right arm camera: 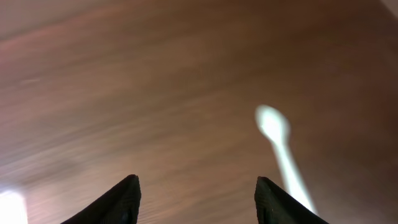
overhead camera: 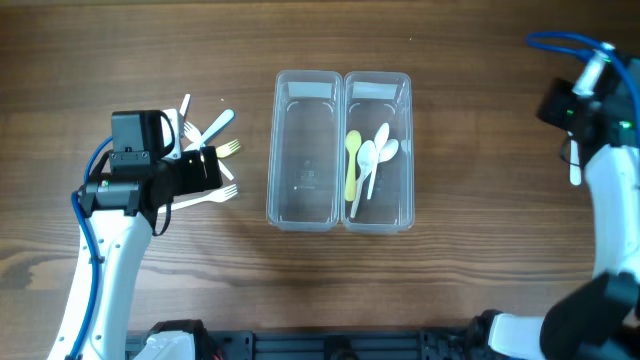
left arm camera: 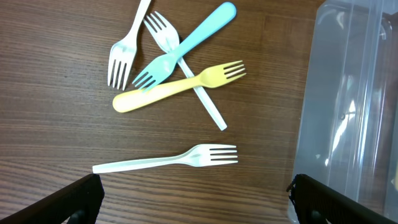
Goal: Pack container
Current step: 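Place the yellow spoon into the right tray, then grasp the last white spoon with the right gripper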
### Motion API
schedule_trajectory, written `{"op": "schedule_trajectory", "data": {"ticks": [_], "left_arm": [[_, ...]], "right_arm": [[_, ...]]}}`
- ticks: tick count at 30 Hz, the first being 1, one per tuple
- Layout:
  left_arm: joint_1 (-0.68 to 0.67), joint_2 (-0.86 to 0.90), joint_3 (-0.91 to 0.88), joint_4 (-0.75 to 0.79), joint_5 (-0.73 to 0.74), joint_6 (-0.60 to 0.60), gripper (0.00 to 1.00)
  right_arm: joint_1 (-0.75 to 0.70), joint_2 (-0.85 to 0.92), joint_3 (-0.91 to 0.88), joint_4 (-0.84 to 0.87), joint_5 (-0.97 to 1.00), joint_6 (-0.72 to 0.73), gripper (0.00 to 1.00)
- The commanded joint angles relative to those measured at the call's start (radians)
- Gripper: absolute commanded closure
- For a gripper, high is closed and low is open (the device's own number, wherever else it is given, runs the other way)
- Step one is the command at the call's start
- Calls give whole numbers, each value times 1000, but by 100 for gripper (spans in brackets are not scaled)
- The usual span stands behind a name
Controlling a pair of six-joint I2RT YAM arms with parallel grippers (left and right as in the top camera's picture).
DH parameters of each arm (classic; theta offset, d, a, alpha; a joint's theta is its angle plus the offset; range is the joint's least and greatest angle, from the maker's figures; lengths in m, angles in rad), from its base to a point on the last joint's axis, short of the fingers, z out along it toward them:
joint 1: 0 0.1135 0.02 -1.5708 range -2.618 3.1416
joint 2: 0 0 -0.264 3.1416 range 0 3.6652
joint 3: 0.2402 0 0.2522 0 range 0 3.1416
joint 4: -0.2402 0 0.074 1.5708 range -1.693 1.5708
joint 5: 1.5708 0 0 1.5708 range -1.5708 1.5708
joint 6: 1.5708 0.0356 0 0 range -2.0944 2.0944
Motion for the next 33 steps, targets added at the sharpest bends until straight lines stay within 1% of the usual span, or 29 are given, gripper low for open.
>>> {"op": "schedule_trajectory", "data": {"ticks": [1,3,5,6,7,9,11,13,16,17,20,22,24,26,28,31,33], "left_arm": [[-2,3,17,2,-10,13,0],[-2,3,17,2,-10,13,0],[-2,3,17,2,-10,13,0],[-2,3,17,2,-10,13,0],[-2,3,17,2,-10,13,0],[-2,3,17,2,-10,13,0],[-2,3,17,2,-10,13,0],[-2,3,17,2,-10,13,0],[-2,3,17,2,-10,13,0],[-2,3,17,2,-10,13,0],[-2,3,17,2,-10,13,0],[-2,3,17,2,-10,13,0],[-2,3,17,2,-10,13,0],[-2,3,17,2,-10,13,0],[-2,3,17,2,-10,13,0],[-2,3,17,2,-10,12,0],[-2,3,17,2,-10,13,0]], "right_arm": [[-102,134,5,31,-22,-110,43],[-127,214,5,58,-54,-174,43],[-142,278,5,72,-52,-290,42],[-156,310,5,89,-52,-291,37],[-169,328,5,98,-52,-301,37],[-203,359,5,105,-52,-336,38],[-234,393,5,103,-53,-336,39],[-242,423,5,92,-53,-335,42],[-242,462,3,62,-52,-331,43],[-242,470,3,55,-52,-313,46],[-242,475,3,4,-52,-270,58],[-242,475,3,-46,-55,-196,67],[-242,475,3,-83,-65,-137,80],[-242,474,4,-126,-129,-84,81],[-237,474,4,-164,-244,-32,84],[-198,460,4,-197,-294,-32,84],[-145,416,4,-196,-332,-32,84]]}}
